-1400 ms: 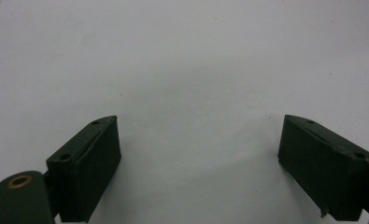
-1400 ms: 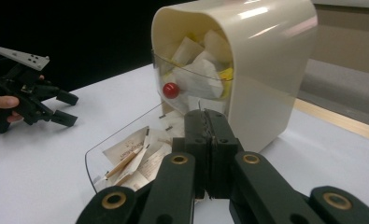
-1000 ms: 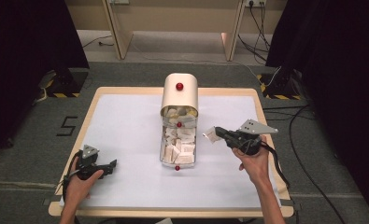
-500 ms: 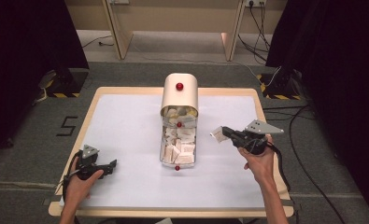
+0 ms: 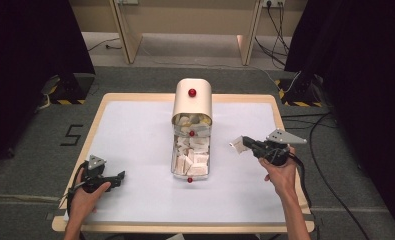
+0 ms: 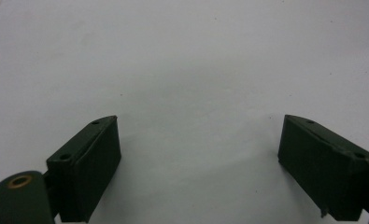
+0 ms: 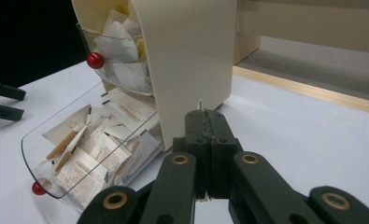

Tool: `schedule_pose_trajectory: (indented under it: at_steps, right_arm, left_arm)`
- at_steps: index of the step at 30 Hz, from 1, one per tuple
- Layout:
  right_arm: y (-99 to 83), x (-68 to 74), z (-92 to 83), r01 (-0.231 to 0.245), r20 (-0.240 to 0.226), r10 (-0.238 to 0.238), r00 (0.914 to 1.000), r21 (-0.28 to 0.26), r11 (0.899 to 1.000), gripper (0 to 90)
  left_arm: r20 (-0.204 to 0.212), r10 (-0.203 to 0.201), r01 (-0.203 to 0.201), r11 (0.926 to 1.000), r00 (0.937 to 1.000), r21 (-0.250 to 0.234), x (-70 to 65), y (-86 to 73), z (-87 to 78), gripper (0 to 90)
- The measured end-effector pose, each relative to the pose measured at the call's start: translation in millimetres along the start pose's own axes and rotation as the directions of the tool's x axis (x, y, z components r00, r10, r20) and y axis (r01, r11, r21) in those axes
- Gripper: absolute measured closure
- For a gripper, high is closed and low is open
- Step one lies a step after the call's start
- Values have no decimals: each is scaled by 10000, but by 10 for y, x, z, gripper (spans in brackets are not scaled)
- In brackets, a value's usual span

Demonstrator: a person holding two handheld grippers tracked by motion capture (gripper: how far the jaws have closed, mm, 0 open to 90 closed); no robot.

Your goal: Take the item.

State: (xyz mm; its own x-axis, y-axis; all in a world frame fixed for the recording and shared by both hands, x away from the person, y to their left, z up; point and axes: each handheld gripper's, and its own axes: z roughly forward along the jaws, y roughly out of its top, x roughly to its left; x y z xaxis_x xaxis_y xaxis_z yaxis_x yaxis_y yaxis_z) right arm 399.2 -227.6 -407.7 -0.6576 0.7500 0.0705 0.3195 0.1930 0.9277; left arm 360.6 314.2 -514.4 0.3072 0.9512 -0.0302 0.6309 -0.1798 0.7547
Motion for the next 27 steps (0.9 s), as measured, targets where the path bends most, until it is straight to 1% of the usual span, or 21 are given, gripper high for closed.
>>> schedule_pose_trajectory:
  at_steps: [6, 8, 9, 16, 27]
  right_arm:
    - [-25, -43, -11, -71, 118, 70, 9999, 50, 10000, 899]
    - [-41, -63, -14, -171, 171, 170, 9997, 58, 9998, 898]
    - [-45, -73, -16, -112, 211, 111, 9997, 77, 9999, 899]
    - [-73, -108, -19, -217, 287, 213, 9994, 138, 9997, 898]
    - [-153, -198, -14, -451, 501, 435, 9978, 307, 9985, 898]
  left_arm:
    - [-2, 3, -3, 10000, 10000, 1, 0, 0, 0, 122]
    - [-3, 3, -3, 10000, 10000, -1, 0, 0, 0, 122]
    - [-2, 5, -5, 10000, 10000, 1, 0, 0, 0, 122]
    - [-3, 4, -4, 10000, 10000, -1, 0, 0, 0, 122]
    - [-2, 6, -6, 10000, 10000, 2, 0, 0, 0, 122]
